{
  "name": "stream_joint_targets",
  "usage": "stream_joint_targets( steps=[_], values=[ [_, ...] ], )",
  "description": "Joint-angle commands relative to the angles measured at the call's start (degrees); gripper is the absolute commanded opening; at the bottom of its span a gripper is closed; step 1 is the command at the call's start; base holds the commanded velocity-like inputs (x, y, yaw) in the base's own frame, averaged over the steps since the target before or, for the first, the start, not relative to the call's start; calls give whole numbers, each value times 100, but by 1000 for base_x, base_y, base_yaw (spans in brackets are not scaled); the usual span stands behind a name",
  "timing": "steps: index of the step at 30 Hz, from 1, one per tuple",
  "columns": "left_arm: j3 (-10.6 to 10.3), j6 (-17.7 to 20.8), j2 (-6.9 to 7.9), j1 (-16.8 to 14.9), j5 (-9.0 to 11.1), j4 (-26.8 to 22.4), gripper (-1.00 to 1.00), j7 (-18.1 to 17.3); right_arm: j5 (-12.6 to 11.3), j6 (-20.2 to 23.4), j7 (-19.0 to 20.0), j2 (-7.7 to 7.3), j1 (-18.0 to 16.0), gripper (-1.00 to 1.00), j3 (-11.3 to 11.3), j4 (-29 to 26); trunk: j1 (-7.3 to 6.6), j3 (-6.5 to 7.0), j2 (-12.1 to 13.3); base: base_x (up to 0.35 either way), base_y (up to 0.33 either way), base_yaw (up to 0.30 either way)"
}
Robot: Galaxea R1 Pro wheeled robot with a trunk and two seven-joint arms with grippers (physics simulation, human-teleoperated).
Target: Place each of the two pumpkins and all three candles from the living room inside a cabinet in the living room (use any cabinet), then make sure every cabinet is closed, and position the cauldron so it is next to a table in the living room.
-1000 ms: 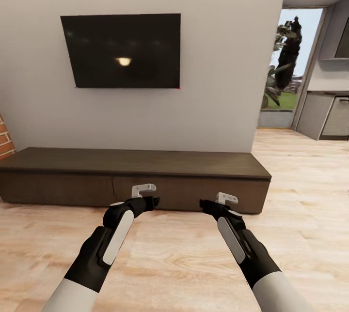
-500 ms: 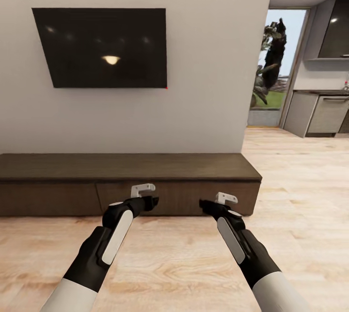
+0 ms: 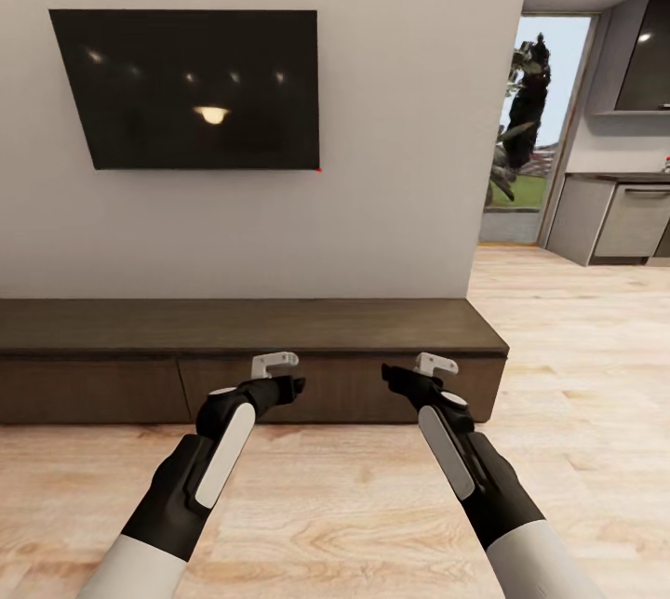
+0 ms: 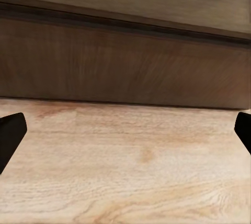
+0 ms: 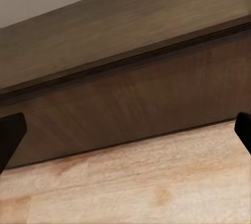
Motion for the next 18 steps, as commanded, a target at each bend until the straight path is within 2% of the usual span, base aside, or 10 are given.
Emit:
stream_joint_targets(
  steps=[1,5,8,10,12,14,15,18],
  values=[
    [-9,14,0,-4,63,-8,100,48,-55,10,-52,-1,-4,100,9,-10,-1,-6,-3,0,0,0],
    [16,13,3,-4,66,-13,100,23,-61,3,-38,-1,-4,100,-2,8,-1,-6,-3,0,0,0],
    [40,16,4,-4,72,-14,100,8,-148,5,-27,-14,-4,100,-49,80,-1,-6,-3,0,0,0],
    [53,23,4,-4,77,-15,100,2,-299,8,-13,-30,-4,100,-126,150,-1,-6,-3,0,0,0],
    [58,30,4,-4,79,-15,100,5,-545,8,54,-39,-4,100,-261,266,-1,-6,-3,0,0,0],
    [61,37,4,-4,81,-15,100,6,-961,9,276,-50,-4,100,-473,521,-1,-6,-3,0,0,0],
    [61,39,4,-4,80,-15,100,6,-1071,9,361,-53,-4,100,-529,595,-1,-6,-3,0,0,0],
    [63,46,4,-4,77,-15,100,13,-1712,2,958,-65,-4,100,-1001,1032,-1,-6,-3,0,0,0]
  ],
)
